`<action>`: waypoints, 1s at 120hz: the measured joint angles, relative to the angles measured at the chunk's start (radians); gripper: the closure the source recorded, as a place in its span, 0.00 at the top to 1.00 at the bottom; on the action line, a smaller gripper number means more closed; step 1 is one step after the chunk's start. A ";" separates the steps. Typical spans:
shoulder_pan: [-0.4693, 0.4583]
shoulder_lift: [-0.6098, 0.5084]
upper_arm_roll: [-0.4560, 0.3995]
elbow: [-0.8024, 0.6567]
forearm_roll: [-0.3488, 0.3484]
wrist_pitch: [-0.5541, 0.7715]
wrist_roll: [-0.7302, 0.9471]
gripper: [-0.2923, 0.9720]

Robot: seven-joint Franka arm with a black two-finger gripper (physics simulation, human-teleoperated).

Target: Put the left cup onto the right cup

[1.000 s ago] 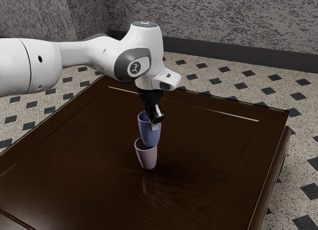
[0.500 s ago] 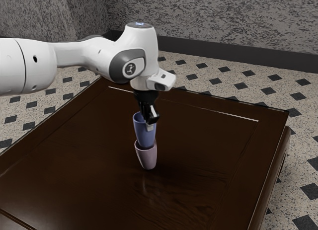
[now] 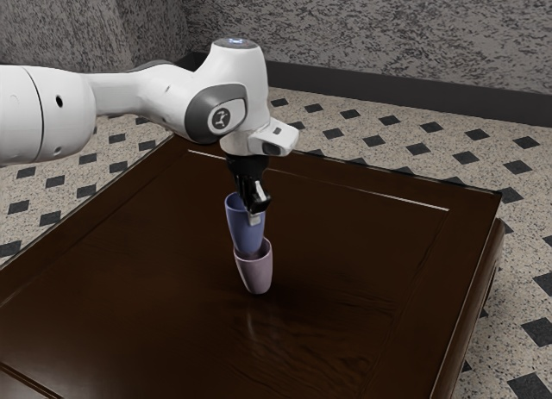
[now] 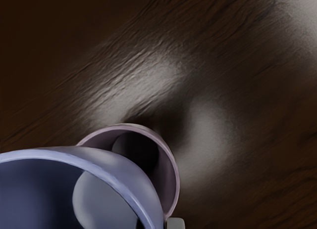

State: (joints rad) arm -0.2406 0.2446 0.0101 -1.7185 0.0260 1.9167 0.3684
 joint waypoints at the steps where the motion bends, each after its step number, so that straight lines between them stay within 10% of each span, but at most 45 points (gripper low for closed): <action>1: 0.000 0.000 0.000 0.000 0.000 0.000 0.000 0.15; 120: -0.002 0.038 -0.002 -0.001 -0.003 0.041 0.000 0.15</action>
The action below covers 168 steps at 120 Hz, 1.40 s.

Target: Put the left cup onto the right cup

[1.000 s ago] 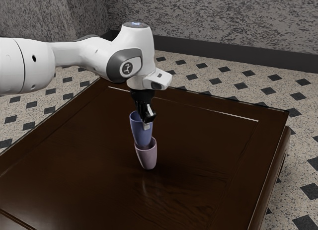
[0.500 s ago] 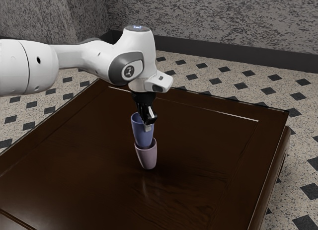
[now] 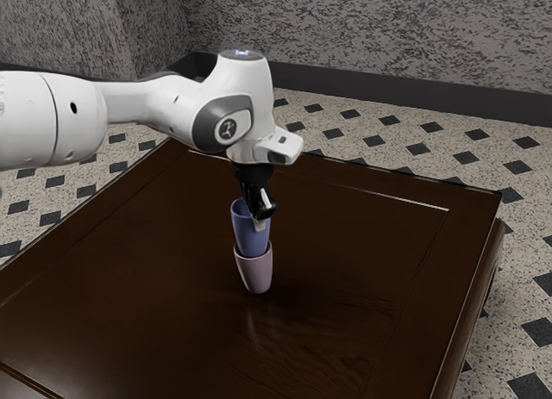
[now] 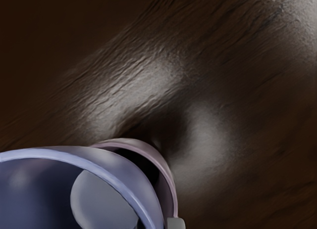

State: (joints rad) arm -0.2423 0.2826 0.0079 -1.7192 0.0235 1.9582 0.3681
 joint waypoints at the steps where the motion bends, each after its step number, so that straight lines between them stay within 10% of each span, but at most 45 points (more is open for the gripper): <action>1: 0.000 0.000 0.000 0.000 0.000 0.000 0.000 0.15; 68: 0.000 -0.005 -0.005 -0.016 -0.013 0.019 0.002 0.68; 168: -0.007 -0.194 0.036 0.079 -0.028 -0.213 -0.118 0.77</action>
State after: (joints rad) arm -0.2493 0.0890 0.0434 -1.6401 -0.0047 1.7448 0.2497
